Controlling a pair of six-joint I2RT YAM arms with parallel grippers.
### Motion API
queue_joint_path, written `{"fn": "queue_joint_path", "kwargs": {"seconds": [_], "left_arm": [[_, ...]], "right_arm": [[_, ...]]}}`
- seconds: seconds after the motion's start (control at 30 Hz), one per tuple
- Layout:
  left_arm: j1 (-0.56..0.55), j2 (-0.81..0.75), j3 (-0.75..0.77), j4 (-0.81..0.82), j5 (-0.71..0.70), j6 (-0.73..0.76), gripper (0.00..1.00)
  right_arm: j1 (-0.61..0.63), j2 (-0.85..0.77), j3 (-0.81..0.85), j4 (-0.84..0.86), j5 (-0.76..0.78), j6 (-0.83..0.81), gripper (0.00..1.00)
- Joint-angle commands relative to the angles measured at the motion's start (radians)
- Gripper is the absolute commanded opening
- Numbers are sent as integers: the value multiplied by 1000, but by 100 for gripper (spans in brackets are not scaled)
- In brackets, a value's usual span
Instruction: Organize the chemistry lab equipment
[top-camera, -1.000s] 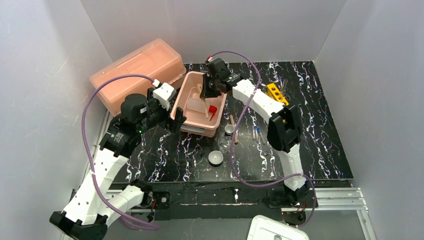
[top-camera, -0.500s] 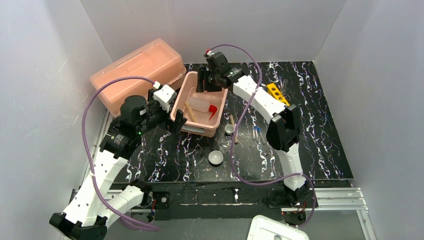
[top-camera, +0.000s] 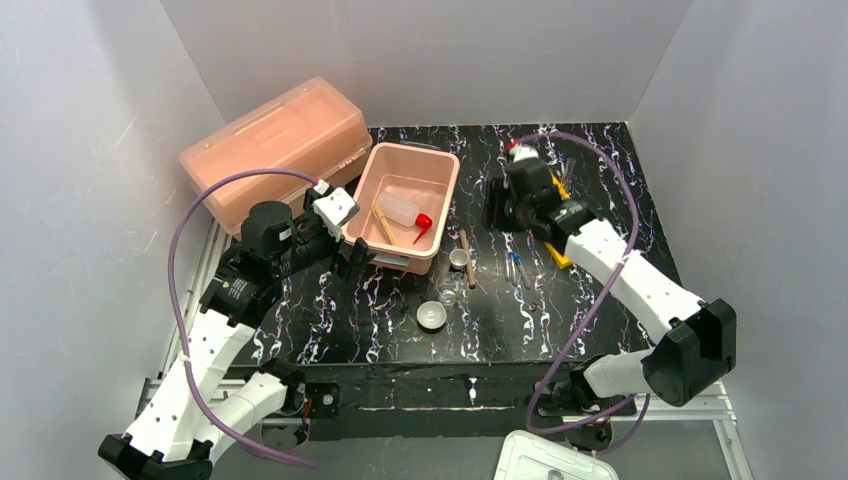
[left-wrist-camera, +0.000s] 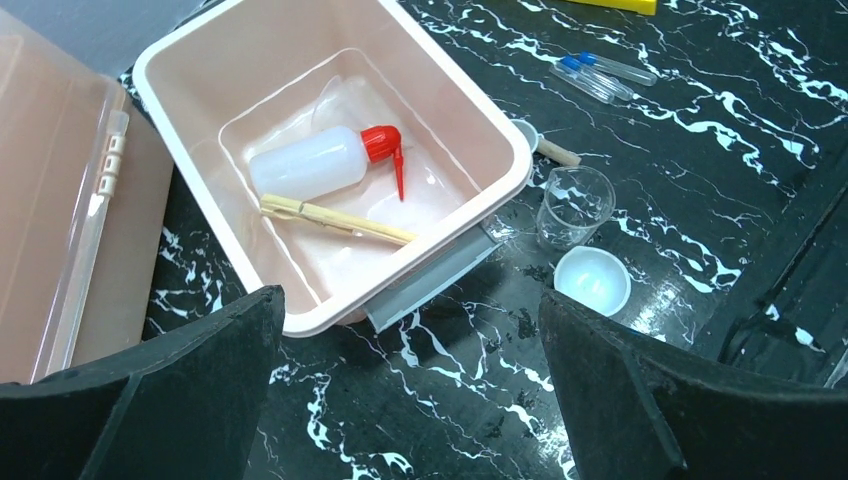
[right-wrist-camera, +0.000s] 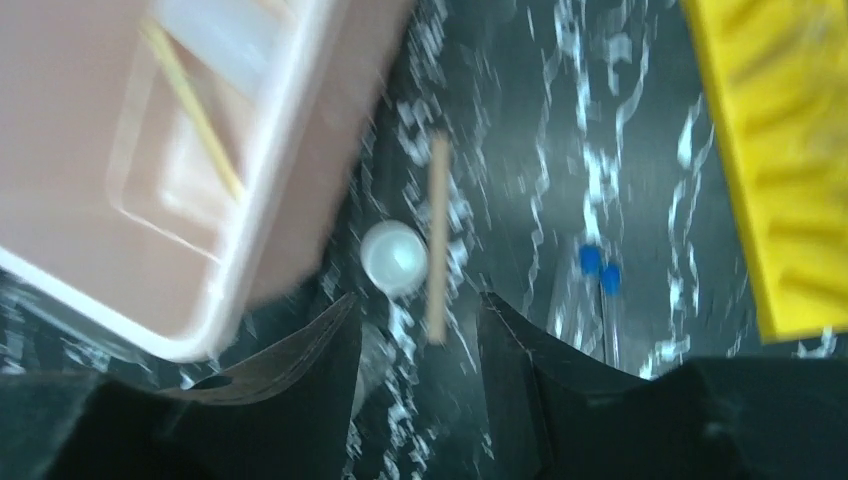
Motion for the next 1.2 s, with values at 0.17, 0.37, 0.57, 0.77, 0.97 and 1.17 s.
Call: {"fn": "queue_joint_path", "kwargs": {"seconds": [0.17,0.37,0.57,0.77,0.97,1.17], "left_arm": [[3,-18,13,11,111,80,98],[3,-18,28,0,160,79,98],[3,-28,22,-11,157,78,98],[3,-36,15,-12,147,83,98],[2,-41,6,-10,145,85,98],[3,-42,4,-6,141,86,98]], "right_arm": [[17,-45,-355,116,2,119,47],[17,16,-395,171,51,87,49],[16,78,-381,206,130,55,49],[1,112,-387,219,170,49,49],[-8,131,-394,231,161,52,49],[-10,165,-400,238,158,53,48]]}}
